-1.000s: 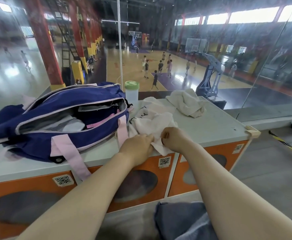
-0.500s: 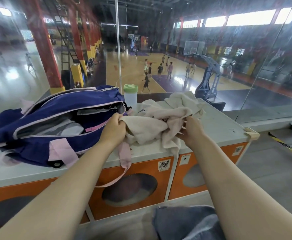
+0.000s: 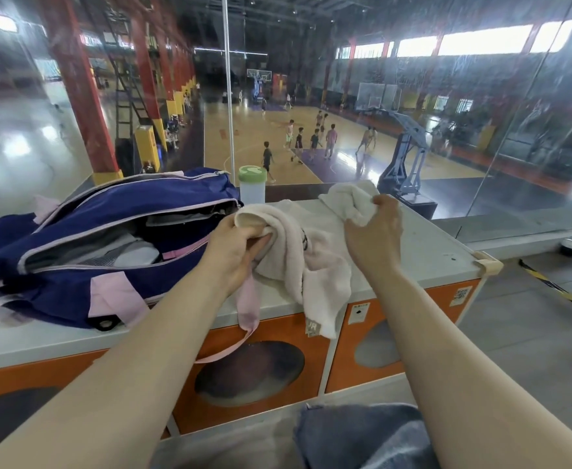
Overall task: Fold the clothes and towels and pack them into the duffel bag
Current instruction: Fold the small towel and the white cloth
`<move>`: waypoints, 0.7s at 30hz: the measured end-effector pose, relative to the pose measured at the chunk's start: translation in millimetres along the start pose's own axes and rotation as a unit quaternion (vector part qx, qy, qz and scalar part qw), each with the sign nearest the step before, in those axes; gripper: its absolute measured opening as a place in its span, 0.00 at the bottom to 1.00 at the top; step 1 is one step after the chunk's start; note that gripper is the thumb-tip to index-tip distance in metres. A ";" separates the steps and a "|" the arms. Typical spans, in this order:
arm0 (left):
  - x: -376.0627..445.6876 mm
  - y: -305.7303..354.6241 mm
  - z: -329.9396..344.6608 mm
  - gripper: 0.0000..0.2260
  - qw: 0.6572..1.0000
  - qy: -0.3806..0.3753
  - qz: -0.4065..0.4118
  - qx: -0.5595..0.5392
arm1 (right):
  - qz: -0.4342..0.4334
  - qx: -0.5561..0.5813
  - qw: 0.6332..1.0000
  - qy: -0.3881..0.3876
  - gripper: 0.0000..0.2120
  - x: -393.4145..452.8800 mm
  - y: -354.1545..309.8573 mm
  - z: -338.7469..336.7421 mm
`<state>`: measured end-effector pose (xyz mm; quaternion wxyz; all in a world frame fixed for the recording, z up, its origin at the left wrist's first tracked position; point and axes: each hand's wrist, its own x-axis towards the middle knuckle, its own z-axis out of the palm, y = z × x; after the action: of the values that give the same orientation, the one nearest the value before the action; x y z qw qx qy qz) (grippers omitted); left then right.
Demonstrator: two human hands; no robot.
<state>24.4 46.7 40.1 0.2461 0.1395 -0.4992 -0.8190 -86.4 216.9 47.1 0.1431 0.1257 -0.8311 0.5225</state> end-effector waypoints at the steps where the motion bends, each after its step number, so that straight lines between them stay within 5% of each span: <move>1: -0.1 -0.9 3.8 0.09 1.000 -0.005 0.011 0.007 | -0.066 -0.004 0.997 -0.040 0.18 -6.0 -7.7 2.6; 4: -4.1 -0.6 17.1 0.05 0.999 -0.021 0.036 0.032 | -0.137 -0.074 0.955 -0.252 0.16 -24.9 -15.6 25.1; 7: -4.9 -3.6 23.9 0.11 0.984 -0.024 0.095 0.146 | -0.163 -0.148 0.951 -0.219 0.21 -31.0 -9.3 43.2; 11: 1.7 -8.2 16.9 0.23 0.933 0.023 0.176 0.313 | -0.007 0.072 0.972 -0.225 0.12 -21.7 -11.0 37.9; 14: 8.7 -18.5 3.4 0.34 0.912 0.035 0.124 0.390 | 0.098 0.268 0.929 -0.235 0.10 -21.3 -18.5 26.3; 17: 8.6 -33.0 -10.8 0.28 0.880 -0.028 0.041 0.472 | 0.144 0.390 0.877 -0.240 0.10 -16.6 -21.9 15.7; 21: 7.1 -44.9 -26.3 0.16 0.812 -0.058 0.051 0.579 | 0.175 0.465 0.839 -0.221 0.10 -7.1 -18.0 6.5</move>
<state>19.0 40.3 -11.8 0.1322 0.1831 -0.9005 -0.3717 -74.1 203.9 56.8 -0.2128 0.1421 -0.5082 0.8224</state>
